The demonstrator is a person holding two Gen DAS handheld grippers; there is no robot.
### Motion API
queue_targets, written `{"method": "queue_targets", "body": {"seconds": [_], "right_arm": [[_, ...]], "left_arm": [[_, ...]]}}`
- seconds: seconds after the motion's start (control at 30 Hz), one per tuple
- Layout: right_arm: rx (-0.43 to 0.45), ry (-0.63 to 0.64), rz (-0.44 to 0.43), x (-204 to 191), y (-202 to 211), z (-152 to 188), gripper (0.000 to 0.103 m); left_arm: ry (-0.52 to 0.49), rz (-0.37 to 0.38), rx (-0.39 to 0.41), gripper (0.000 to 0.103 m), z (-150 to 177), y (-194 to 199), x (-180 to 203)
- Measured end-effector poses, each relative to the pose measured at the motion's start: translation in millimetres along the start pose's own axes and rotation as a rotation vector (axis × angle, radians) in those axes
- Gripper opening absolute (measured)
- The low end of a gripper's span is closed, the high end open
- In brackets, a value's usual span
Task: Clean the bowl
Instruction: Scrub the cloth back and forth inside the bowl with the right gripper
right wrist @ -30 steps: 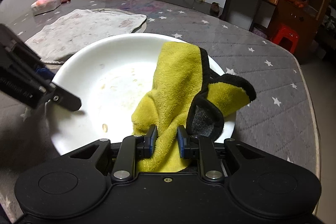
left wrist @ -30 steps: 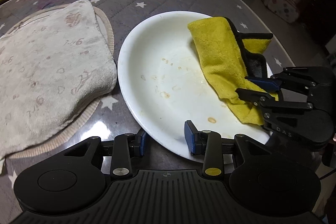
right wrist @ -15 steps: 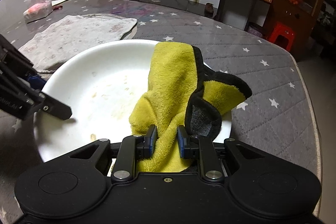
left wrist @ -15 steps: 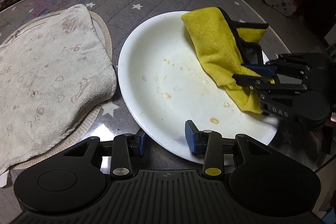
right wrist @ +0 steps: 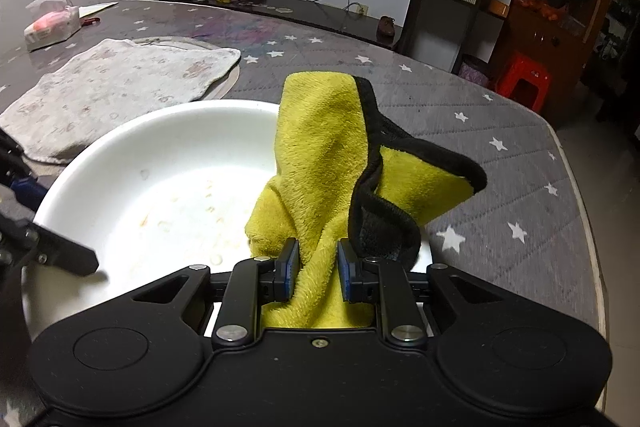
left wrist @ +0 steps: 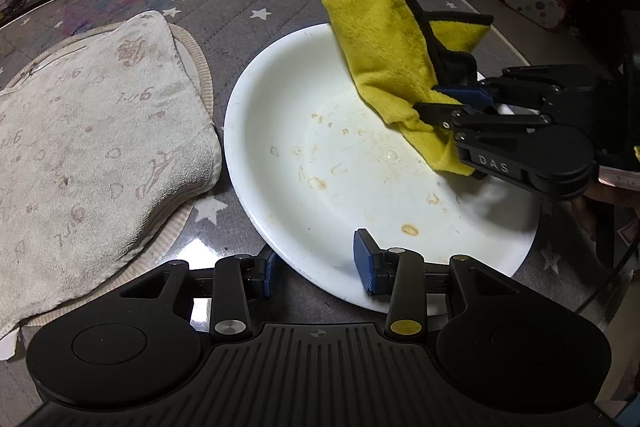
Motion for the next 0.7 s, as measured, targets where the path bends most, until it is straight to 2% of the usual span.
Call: {"method": "queue_targets", "body": {"seconds": [0.37,0.7], "right_arm": [[0.001,-0.006,-0.004,3,-2,-2,0.021],[-0.006,-0.008,0.000,1,4,2,0.021]], "left_arm": [[0.061,-0.025,0.016,0.045,8,7,8],[0.180,0.008,0.028,0.045,16,10,11]]}}
Point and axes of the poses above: each gripper's, at about its wrist camera, not at the fingertips, and y roughly against the way its jaws point, x to its right, z to its underside, the point moved 1 cm from there along -y, roughly the way its jaws point, and after that the axes turned 2 degrees about y, right-handed, at the moved point
